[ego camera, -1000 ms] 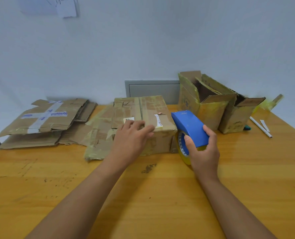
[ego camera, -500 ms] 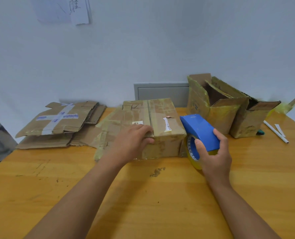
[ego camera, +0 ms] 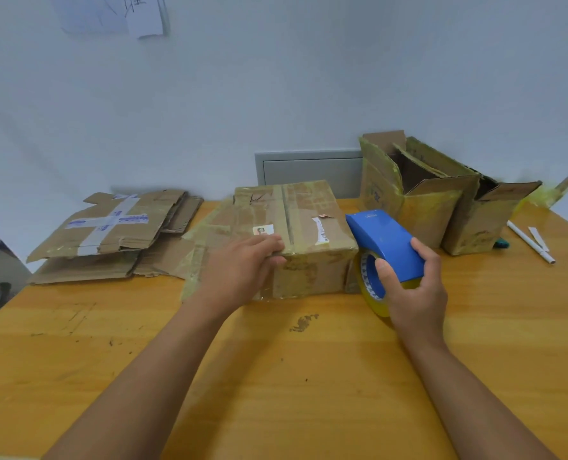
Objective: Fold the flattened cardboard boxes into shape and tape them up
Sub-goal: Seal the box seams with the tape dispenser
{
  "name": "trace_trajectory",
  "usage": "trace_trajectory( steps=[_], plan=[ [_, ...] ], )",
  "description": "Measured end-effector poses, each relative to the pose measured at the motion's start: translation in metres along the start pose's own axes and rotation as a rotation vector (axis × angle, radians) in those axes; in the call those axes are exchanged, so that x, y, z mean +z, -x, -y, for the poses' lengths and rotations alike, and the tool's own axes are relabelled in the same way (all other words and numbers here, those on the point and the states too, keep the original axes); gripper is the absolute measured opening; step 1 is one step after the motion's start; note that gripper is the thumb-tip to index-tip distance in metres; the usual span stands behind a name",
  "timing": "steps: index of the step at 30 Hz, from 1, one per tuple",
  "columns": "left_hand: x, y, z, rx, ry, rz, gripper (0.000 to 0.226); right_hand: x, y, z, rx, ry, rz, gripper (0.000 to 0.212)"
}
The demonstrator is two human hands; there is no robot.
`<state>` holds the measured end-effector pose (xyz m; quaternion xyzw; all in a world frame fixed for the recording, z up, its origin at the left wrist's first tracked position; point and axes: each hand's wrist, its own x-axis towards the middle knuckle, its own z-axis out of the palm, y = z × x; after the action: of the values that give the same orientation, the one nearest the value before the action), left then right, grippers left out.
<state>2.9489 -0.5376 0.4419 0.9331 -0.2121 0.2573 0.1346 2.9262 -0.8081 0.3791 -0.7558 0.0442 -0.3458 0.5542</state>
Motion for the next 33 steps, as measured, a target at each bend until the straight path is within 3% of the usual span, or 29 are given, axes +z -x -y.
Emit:
trace_trajectory(
  steps=[6, 10, 14, 17, 21, 28, 33],
  plan=[
    [-0.001, 0.008, 0.005, -0.029, -0.029, -0.030, 0.028, -0.001, 0.001, 0.008, 0.006, -0.030, -0.021, 0.070],
    [0.004, 0.010, 0.003, -0.084, -0.036, -0.090, 0.031, -0.005, -0.003, 0.038, -0.129, -0.077, -0.088, 0.074],
    [0.008, 0.010, 0.009, -0.063, 0.013, -0.120, 0.030, -0.003, -0.012, 0.080, -0.269, -0.175, -0.140, 0.064],
    [0.008, 0.011, 0.011, -0.031, 0.023, -0.176, 0.023, 0.016, -0.016, 0.104, -0.302, -0.246, -0.078, 0.058],
    [0.009, 0.012, 0.003, -0.068, -0.008, -0.153, 0.032, 0.048, -0.008, 0.119, -0.211, -0.257, 0.059, 0.066],
    [0.006, 0.020, 0.016, -0.039, 0.144, -0.171, 0.018, 0.062, -0.009, 0.116, -0.269, -0.175, 0.096, 0.067],
    [0.012, 0.024, 0.030, -0.120, 0.274, -0.198, 0.023, 0.064, -0.015, 0.119, -0.275, -0.119, 0.094, 0.062]
  ],
)
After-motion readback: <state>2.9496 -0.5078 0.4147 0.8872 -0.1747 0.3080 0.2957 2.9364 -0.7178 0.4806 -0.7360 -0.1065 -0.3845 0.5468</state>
